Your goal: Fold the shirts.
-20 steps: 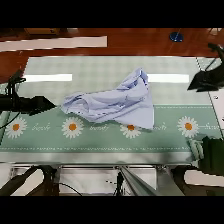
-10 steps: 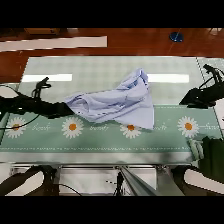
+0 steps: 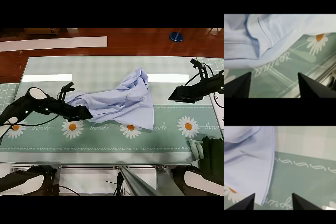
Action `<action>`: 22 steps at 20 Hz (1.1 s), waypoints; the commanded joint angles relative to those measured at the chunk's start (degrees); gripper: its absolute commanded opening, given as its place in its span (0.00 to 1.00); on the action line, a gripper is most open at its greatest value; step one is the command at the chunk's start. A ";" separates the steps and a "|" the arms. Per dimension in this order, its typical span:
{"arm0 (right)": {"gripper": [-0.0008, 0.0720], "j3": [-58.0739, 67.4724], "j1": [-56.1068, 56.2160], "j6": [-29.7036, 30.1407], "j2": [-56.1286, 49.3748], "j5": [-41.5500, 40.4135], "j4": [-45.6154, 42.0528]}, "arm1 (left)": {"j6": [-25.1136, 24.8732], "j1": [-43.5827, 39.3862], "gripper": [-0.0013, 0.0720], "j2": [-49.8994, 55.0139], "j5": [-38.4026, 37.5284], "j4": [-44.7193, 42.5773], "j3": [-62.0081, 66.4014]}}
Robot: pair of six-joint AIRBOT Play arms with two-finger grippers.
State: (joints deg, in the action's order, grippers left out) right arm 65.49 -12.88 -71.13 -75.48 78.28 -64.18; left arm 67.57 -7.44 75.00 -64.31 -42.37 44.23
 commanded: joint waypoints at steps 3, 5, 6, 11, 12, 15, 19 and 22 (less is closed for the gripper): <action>0.75 -0.04 0.48 0.98 0.04 -0.07 -5.42 | 1.70 0.07 0.93 1.11 -2.95 -4.96 -0.02; 0.75 -0.04 0.48 1.16 0.04 -0.31 -5.27 | 4.02 0.37 0.93 1.11 -1.90 -9.33 -0.02; 0.75 -0.04 0.48 1.18 0.04 -0.31 -5.27 | 4.11 0.79 0.93 1.11 -0.76 -9.60 -0.02; 0.75 -0.04 0.48 1.29 0.04 -0.35 -5.11 | 4.24 1.55 0.93 2.64 9.03 -4.61 -0.02; 0.75 -0.04 0.48 1.29 0.04 -0.35 -5.07 | 3.80 1.27 0.93 3.85 10.45 -1.55 0.00; 0.75 -0.04 0.48 1.25 0.04 -0.31 -4.90 | 1.01 -0.83 0.49 8.63 10.95 4.07 0.00; 0.75 -0.04 0.48 1.29 0.04 -0.52 -5.70 | -1.11 -1.70 0.05 11.65 7.85 3.82 0.00; 0.75 -0.87 -0.28 1.11 -0.17 -1.11 -6.05 | -1.16 0.81 0.05 10.71 5.55 3.82 0.00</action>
State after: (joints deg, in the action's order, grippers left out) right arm 65.23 -12.62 -69.87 -75.50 77.60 -70.00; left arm 67.20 -7.94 85.47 -56.95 -38.37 44.27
